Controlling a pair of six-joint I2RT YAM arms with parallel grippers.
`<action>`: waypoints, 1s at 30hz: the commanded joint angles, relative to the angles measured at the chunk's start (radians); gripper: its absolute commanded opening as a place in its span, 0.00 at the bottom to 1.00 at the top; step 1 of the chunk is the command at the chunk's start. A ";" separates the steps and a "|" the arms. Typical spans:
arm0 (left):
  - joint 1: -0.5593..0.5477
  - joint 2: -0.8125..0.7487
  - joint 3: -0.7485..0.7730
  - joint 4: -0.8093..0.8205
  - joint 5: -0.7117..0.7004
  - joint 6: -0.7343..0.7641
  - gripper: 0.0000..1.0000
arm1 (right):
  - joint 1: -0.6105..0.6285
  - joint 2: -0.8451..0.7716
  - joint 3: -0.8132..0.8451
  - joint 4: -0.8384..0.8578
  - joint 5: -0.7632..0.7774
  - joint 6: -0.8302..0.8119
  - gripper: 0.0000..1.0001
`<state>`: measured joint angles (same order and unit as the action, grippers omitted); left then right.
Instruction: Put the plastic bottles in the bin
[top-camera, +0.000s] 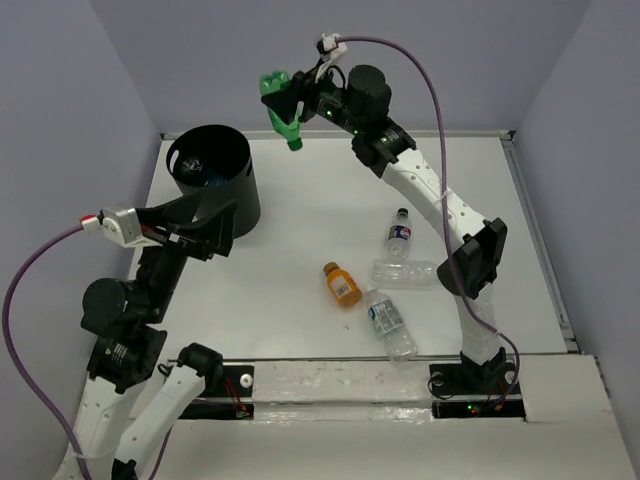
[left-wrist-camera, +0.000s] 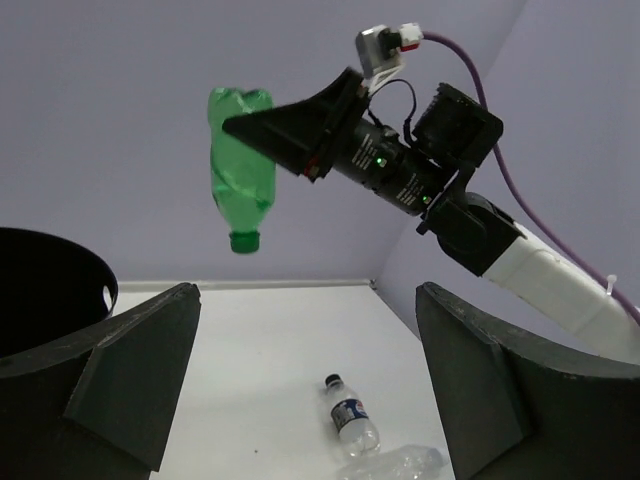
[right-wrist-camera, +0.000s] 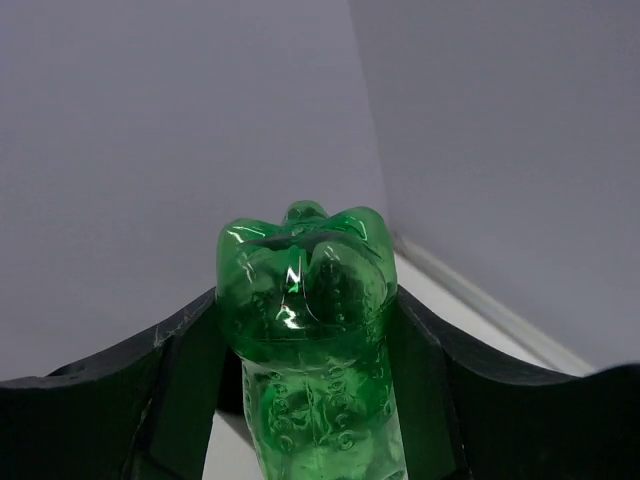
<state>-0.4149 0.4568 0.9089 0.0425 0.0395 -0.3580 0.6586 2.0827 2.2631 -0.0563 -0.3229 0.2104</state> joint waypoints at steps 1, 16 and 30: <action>-0.027 -0.017 0.009 0.022 -0.070 0.034 0.99 | 0.028 0.097 0.156 0.390 -0.050 0.288 0.35; -0.120 -0.138 -0.090 -0.075 -0.226 0.022 0.99 | 0.130 0.442 0.435 0.754 0.217 0.408 0.36; -0.140 -0.124 -0.154 -0.236 -0.191 -0.055 0.99 | 0.150 0.433 0.313 0.600 0.174 0.337 0.96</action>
<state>-0.5488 0.3054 0.7559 -0.1520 -0.1722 -0.3809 0.8120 2.5977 2.6015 0.5468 -0.1394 0.5903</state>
